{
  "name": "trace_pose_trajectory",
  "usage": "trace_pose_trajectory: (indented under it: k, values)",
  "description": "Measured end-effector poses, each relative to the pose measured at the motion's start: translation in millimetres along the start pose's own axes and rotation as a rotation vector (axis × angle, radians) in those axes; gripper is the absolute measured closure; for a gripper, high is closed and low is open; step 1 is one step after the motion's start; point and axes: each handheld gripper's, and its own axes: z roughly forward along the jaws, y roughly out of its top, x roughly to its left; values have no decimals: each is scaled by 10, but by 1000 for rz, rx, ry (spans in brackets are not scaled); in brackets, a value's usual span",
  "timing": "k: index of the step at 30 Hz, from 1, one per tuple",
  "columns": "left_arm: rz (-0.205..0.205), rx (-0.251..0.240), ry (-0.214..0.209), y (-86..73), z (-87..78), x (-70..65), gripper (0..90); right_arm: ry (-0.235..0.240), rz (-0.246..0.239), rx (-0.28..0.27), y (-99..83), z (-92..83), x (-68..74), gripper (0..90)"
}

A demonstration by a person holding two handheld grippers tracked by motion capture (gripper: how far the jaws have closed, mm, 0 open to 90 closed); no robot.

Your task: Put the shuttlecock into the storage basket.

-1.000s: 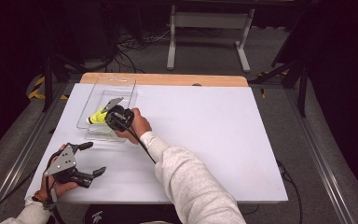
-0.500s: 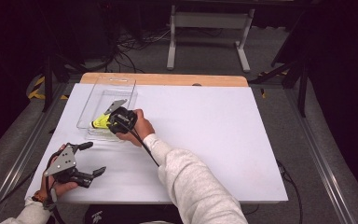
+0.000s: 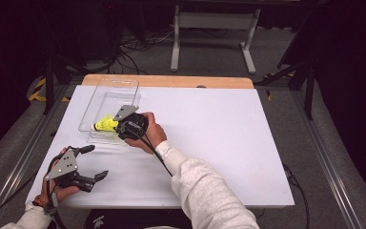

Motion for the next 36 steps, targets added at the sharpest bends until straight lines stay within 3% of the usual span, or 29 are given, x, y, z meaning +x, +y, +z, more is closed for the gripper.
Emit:
trace_pose_trajectory:
  k: [4, 19, 36]
  values:
    - [-3, 2, 5, -4, -1, 7, 42, -18, -33, -33, -11, -151, 19, 574]
    - [-4, 10, 9, -5, 6, 4, 42, -34, -21, -69, -159, -445, -3, 546]
    - [-7, 13, 8, -5, 18, 3, 43, -100, 7, -92, -383, -773, -142, 508]
